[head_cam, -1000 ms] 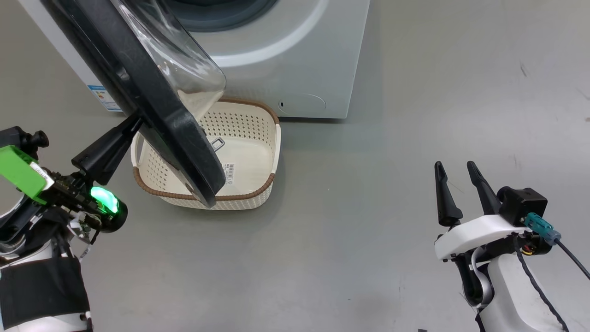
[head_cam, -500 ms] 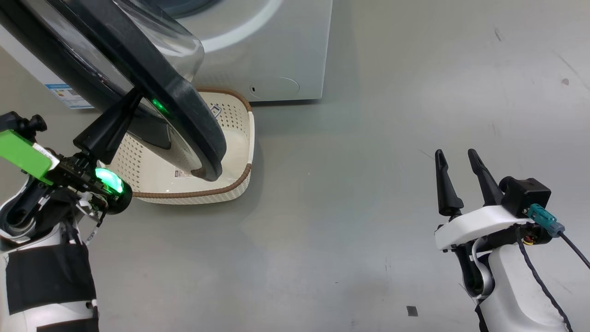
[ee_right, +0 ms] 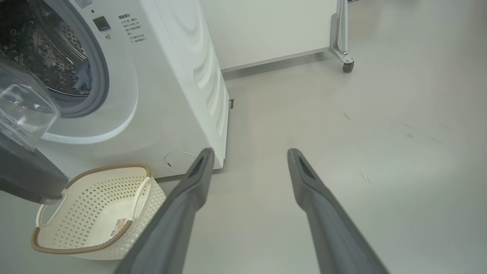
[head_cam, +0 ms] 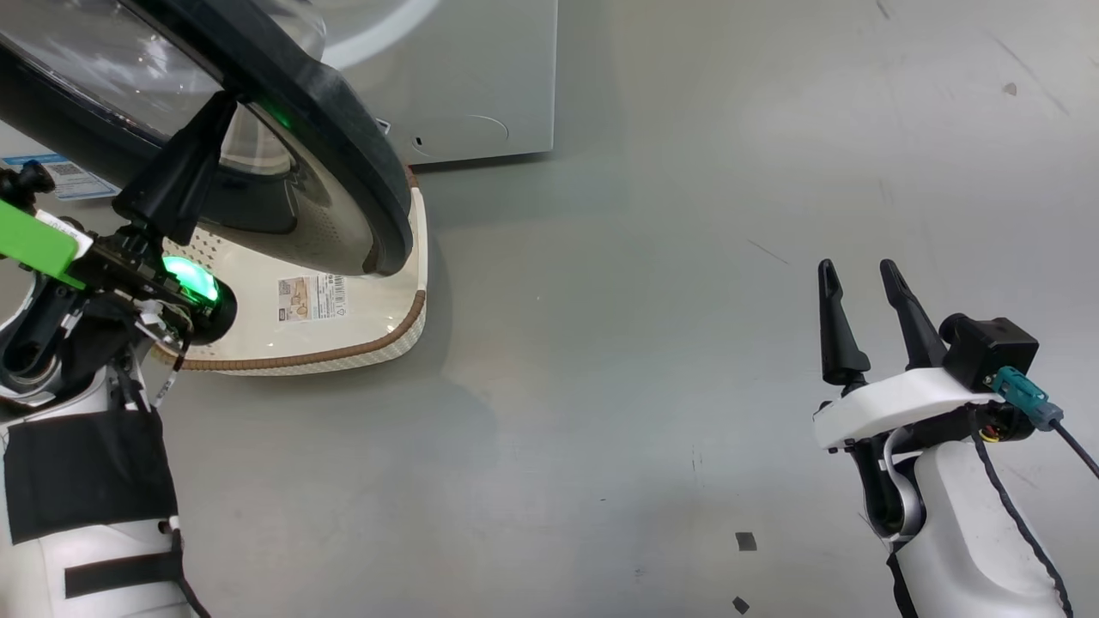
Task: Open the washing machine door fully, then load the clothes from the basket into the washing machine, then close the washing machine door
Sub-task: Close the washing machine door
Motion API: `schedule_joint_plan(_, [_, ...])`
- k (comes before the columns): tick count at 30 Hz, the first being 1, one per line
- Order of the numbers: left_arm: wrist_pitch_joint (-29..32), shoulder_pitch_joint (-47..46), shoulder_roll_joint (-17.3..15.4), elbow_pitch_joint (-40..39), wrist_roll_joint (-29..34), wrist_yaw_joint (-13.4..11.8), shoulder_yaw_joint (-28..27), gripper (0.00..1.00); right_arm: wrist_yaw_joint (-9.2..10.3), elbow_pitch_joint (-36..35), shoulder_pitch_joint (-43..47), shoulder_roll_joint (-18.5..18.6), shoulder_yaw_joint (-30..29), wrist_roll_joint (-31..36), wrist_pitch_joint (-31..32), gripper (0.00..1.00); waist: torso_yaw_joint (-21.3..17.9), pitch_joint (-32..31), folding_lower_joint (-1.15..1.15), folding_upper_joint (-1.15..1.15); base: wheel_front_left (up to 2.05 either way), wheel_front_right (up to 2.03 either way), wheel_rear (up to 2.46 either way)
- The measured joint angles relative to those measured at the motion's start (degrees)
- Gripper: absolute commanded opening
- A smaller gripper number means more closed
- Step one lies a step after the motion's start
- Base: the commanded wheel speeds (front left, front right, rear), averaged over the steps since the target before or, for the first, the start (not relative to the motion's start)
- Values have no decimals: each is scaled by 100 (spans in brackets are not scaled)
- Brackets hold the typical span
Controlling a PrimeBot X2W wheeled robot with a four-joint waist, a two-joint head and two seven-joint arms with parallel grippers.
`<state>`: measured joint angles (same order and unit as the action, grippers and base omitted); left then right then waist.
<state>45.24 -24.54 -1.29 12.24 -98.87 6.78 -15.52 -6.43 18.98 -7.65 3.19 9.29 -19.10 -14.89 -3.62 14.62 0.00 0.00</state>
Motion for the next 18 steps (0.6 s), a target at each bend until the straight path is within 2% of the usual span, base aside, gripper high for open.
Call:
schedule_joint_plan(8, [-202, -162, 3, 64, 37, 0, 129, 0, 3, -48, -40, -9, -116, -1, 0, 100, -99, 106, 0, 0, 0, 0, 0])
schedule_joint_plan(18, [-469, -144, 11, 203, 43, 0, 162, 0, 4, -22, -37, -13, -186, -2, 0, 100, 23, -126, 0, 0, 0, 0, 0])
